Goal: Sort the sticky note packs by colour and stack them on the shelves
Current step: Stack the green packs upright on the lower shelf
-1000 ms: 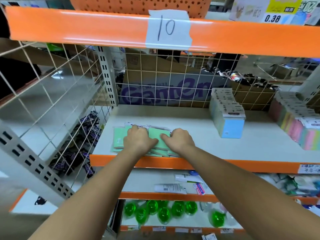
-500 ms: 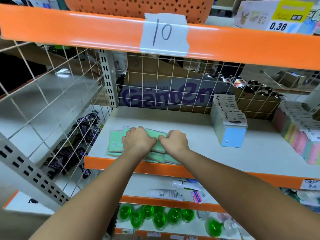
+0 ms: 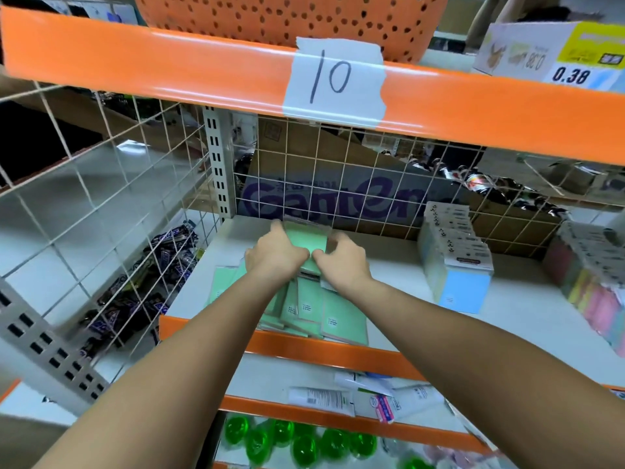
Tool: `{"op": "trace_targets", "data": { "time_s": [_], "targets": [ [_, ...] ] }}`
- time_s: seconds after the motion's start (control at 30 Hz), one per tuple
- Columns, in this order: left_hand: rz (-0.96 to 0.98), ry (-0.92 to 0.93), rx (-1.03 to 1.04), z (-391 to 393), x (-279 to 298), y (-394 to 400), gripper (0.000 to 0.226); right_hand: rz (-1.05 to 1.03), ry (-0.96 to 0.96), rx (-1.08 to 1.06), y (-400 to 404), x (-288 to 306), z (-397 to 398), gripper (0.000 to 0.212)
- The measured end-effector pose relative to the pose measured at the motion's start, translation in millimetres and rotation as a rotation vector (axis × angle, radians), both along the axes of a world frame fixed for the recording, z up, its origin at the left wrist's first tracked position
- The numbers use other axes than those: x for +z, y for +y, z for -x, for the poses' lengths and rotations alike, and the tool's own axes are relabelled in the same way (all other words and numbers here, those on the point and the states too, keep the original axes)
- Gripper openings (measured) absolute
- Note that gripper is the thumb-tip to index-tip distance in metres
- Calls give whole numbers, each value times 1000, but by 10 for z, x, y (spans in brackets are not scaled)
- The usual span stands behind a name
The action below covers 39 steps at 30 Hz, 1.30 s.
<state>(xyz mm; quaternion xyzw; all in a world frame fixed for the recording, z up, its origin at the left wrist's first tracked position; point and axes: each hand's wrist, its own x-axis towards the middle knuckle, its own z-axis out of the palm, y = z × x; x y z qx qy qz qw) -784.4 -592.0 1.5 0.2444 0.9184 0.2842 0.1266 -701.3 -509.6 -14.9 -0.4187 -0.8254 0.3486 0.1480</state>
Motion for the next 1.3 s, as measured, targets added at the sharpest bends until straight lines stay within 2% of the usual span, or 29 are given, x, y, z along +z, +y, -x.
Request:
{"op": "trace_targets", "data": {
  "time_s": [0.1, 0.37, 0.43, 0.6, 0.67, 0.73, 0.8, 0.87, 1.1, 1.23, 1.3],
  "targets": [
    [-2, -15, -20, 86, -23, 56, 61, 9, 5, 0, 42, 15, 76, 42],
    [-16, -123, -144, 373, -145, 147, 35, 8, -8, 5, 142, -65, 352, 47],
    [-17, -136, -190, 434, -180, 153, 35, 22, -7, 6, 132, -145, 417, 43],
    [17, -183, -294, 638, -225, 238, 30, 74, -103, 32, 189, -304, 578, 36],
    [-11, -197, -315, 713, -230, 265, 28, 100, -100, 67, 233, -331, 644, 41],
    [-32, -209, -319, 774, -237, 278, 27, 120, -91, 106, 274, -333, 695, 55],
    [-45, -227, -315, 856, -274, 308, 34, 160, -70, 112, 332, -350, 720, 72],
    [-49, -230, -335, 939, -325, 373, 40, 203, -66, 109, 377, -381, 744, 80],
    [-19, -282, -302, 1038, -400, 487, 50, 210, -94, 111, 517, -554, 845, 82],
    [-2, -329, -269, 1112, -419, 508, 45, 173, -129, 107, 599, -631, 997, 77],
    [15, -326, -256, 1127, -422, 514, 34, 162, -112, 105, 616, -655, 1057, 71]
  ]
}}
